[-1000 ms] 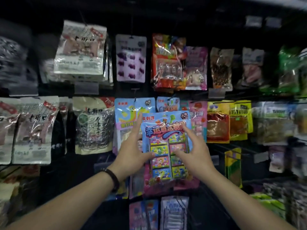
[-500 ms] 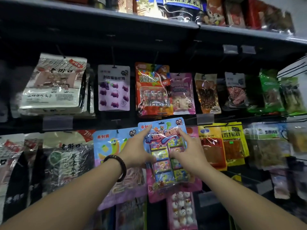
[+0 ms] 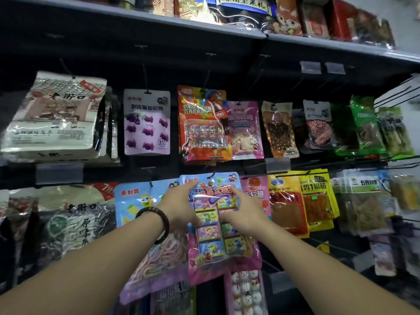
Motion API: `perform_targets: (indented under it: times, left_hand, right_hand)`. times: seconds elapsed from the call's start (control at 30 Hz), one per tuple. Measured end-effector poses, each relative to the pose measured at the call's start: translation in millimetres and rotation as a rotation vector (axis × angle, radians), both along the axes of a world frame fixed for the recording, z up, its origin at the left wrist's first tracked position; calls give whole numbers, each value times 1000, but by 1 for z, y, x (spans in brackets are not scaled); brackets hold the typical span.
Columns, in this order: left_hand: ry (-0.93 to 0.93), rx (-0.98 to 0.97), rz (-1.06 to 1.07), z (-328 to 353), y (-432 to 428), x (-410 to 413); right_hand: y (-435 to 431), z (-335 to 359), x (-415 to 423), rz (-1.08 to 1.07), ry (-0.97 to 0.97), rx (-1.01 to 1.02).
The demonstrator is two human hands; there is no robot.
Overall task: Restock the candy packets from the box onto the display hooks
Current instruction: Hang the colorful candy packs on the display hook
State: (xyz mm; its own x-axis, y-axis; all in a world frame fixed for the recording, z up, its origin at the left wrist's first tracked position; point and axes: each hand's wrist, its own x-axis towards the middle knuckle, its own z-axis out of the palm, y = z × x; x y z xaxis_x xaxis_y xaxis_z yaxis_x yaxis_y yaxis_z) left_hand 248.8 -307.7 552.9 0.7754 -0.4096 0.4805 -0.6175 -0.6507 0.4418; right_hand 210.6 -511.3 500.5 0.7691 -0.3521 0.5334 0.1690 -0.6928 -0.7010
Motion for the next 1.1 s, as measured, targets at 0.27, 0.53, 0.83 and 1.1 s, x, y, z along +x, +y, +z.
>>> perform_targets:
  times: [0.27, 0.53, 0.83, 1.1]
  left_hand:
    - [11, 7, 5, -9, 8, 8]
    - [-26, -133, -68, -43, 63, -22]
    - [44, 135, -129, -145, 173, -88]
    - [323, 401, -85, -309, 272, -143]
  right_hand:
    - [-7, -7, 37, -34, 104, -78]
    - [43, -41, -25, -106, -63, -335]
    - [124, -154, -79, 163, 68, -428]
    - [215, -281, -105, 439, 303, -381]
